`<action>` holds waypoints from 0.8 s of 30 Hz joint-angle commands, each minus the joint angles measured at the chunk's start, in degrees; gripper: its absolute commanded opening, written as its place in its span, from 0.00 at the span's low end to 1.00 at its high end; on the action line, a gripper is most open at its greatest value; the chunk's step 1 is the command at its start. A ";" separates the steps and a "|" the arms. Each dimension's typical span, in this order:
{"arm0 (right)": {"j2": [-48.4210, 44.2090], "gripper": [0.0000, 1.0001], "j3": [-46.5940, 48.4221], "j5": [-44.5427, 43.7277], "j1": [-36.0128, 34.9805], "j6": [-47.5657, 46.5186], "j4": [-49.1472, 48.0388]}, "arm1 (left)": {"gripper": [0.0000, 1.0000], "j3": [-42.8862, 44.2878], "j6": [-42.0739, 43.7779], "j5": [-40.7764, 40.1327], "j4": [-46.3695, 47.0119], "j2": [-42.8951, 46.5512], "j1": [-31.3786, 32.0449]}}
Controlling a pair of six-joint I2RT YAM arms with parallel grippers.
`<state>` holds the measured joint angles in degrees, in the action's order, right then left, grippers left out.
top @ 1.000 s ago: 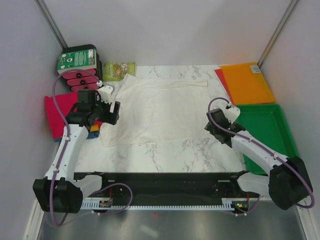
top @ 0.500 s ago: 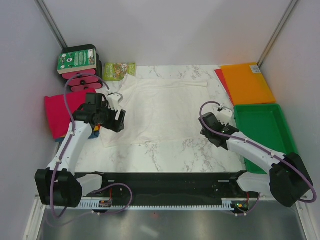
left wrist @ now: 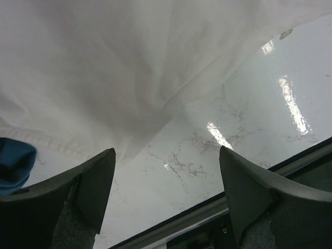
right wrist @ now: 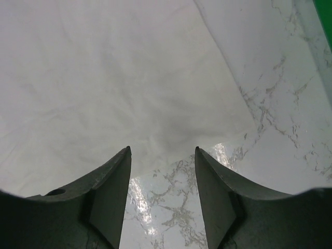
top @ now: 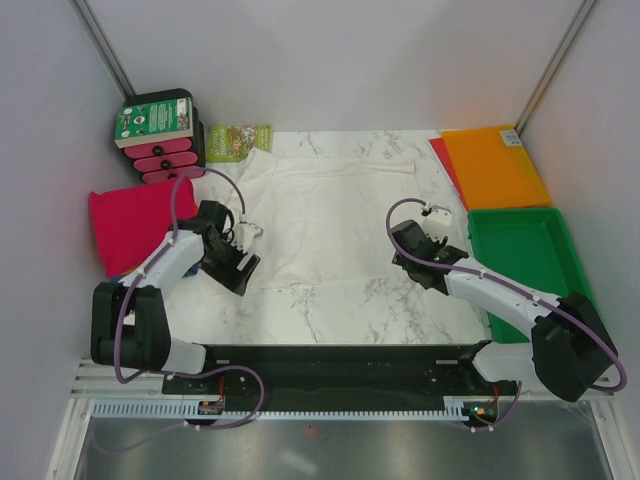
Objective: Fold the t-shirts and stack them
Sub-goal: Flatten the tshirt out
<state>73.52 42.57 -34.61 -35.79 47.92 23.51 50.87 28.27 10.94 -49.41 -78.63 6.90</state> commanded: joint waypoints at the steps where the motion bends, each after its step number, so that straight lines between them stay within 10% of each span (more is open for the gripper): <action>1: 0.66 0.60 2.17 -1.51 -0.33 -1.16 -1.88 | 0.85 0.01 2.32 -1.62 3.00 -5.29 0.75; 8: 1.19 0.60 2.17 -2.13 -0.42 -1.51 -1.97 | 0.50 2.12 0.29 -2.32 5.28 -11.80 3.30; 15: 1.10 0.60 1.20 -1.60 -0.60 -1.60 -3.20 | 0.50 1.34 -0.15 -4.34 8.79 -13.92 3.65; 19: 0.66 0.60 0.33 -1.25 -0.68 -1.60 -3.55 | 0.02 0.37 -0.15 -4.96 10.73 -13.57 3.74; 24: 0.05 0.60 -0.11 -1.07 -0.86 -1.78 -3.64 | 0.02 0.01 -0.23 -3.74 11.00 -9.27 3.74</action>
<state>74.63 42.57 -34.79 -36.25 46.63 21.34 51.62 27.92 6.11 -42.37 -91.02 10.41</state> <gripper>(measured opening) 0.600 0.031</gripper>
